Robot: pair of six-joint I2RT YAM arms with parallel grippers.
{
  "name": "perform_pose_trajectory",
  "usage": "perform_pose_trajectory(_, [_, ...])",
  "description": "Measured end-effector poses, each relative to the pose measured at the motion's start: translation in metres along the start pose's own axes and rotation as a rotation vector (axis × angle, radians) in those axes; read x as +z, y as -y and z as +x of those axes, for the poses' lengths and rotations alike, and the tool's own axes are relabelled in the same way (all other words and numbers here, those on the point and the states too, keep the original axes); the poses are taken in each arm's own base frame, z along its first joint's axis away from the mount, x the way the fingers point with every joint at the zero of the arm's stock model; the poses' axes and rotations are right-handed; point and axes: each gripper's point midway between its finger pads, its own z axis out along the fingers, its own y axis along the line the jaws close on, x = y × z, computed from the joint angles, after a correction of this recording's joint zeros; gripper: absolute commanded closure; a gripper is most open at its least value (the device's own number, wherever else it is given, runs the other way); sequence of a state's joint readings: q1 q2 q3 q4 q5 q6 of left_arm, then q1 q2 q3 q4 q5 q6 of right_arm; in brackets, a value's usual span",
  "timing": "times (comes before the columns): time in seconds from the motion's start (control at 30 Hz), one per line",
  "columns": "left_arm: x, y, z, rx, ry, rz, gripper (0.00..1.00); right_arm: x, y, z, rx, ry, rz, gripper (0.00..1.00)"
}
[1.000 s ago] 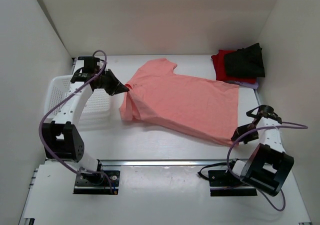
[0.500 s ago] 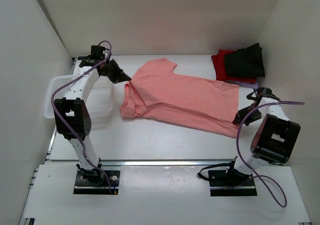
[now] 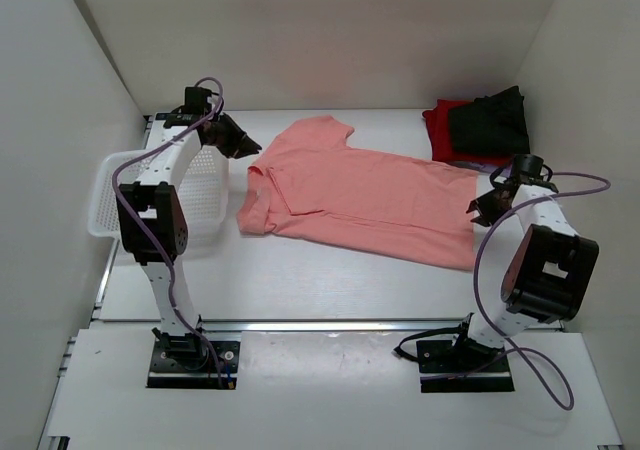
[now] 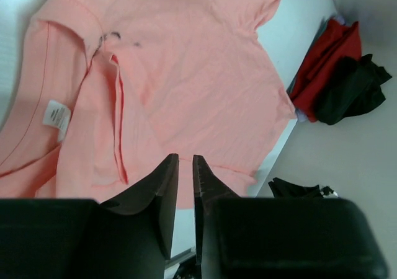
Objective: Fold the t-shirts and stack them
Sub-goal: Fold the flattened tshirt in 1/3 of the way
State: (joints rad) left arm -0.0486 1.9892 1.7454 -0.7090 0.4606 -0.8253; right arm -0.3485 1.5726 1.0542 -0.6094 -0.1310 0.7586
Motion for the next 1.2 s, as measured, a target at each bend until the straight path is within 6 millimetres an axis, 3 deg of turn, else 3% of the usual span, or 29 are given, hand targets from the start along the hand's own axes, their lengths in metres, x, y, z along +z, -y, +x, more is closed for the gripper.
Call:
perform_pose_trajectory(0.1, [0.002,0.006,-0.005,-0.002,0.015,0.019,0.79,-0.008,-0.008,-0.005,-0.016,0.036,-0.030,0.79])
perform_pose_trajectory(0.17, [0.004,0.013,-0.003,0.005,0.018,0.034,0.90,-0.012,-0.012,-0.004,-0.034,0.048,-0.041,0.83])
perform_pose_trajectory(0.27, [0.010,0.024,0.011,0.037,-0.003,0.047,0.93,-0.014,-0.020,0.007,-0.085,0.045,-0.053,0.87])
perform_pose_trajectory(0.37, [0.021,0.034,0.044,0.090,-0.058,0.048,0.93,-0.013,-0.030,0.028,-0.167,0.011,-0.066,0.87])
perform_pose_trajectory(0.5, [0.042,0.028,0.110,0.178,-0.171,-0.006,0.99,-0.006,-0.038,0.054,-0.269,-0.055,-0.079,0.88])
perform_pose_trajectory(0.6, [0.054,0.015,0.152,0.246,-0.236,-0.072,1.00,0.008,-0.033,0.069,-0.318,-0.109,-0.050,0.89])
perform_pose_trajectory(0.67, [0.062,0.002,0.169,0.277,-0.263,-0.115,1.00,0.017,-0.026,0.077,-0.340,-0.141,-0.023,0.90])
perform_pose_trajectory(0.87, [0.079,-0.075,0.189,0.278,-0.324,-0.304,1.00,0.040,0.002,0.094,-0.391,-0.248,0.063,0.91])
perform_pose_trajectory(0.93, [0.076,-0.097,0.198,0.255,-0.362,-0.342,1.00,0.039,0.004,0.092,-0.397,-0.256,0.058,0.91])
perform_pose_trajectory(1.07, [0.064,-0.108,0.211,0.273,-0.369,-0.331,1.00,0.038,0.009,0.091,-0.407,-0.287,0.043,0.91])
perform_pose_trajectory(1.2, [0.046,-0.120,0.238,0.288,-0.415,-0.325,1.00,0.035,0.018,0.091,-0.409,-0.337,0.030,0.93])
